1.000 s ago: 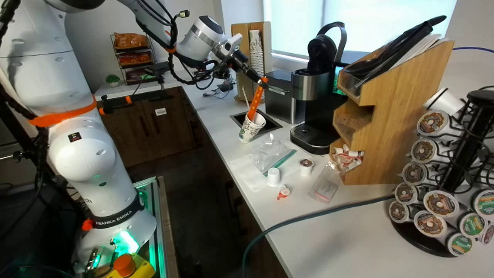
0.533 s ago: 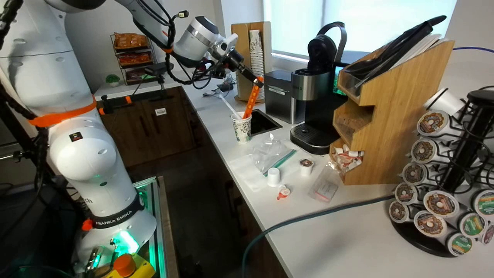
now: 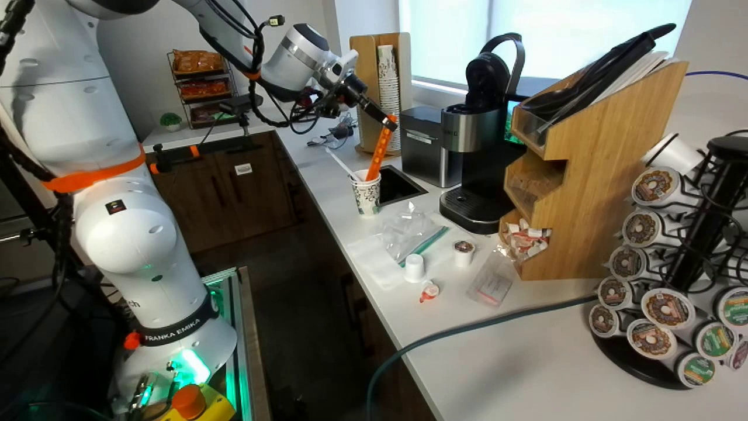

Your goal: Pick up the orange object from the cup and put it in the utensil holder

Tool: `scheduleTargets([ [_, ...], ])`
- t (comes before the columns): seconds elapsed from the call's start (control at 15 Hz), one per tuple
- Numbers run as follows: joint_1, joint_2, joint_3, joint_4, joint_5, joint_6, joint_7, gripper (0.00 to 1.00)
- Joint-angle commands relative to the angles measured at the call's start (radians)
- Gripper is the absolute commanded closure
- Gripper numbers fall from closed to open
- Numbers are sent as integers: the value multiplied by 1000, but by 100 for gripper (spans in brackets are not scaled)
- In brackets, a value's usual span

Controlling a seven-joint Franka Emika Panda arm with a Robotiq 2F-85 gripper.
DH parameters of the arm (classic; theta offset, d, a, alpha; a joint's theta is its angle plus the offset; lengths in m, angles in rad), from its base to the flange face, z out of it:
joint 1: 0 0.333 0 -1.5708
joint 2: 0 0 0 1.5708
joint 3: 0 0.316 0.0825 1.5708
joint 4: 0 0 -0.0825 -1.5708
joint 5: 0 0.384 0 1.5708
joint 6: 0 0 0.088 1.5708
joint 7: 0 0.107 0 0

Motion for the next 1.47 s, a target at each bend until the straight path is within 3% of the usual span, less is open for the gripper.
scheduleTargets([
  [0.0, 18, -79, 13, -38, -24, -18, 34, 98],
  [0.33, 12, -251, 29, -66, -37, -91, 124, 98],
  [0.6, -31, -419, -41, -85, 83, -170, 95, 98],
  [0.67, -22, -325, 4, -26, 26, -167, 93, 93],
  [0.93, -56, -399, -35, -45, 73, -143, 105, 98],
  [1.07, -83, -457, -49, -30, 46, -167, 123, 98],
  [1.4, -164, -588, -163, -7, 33, -176, -51, 98],
])
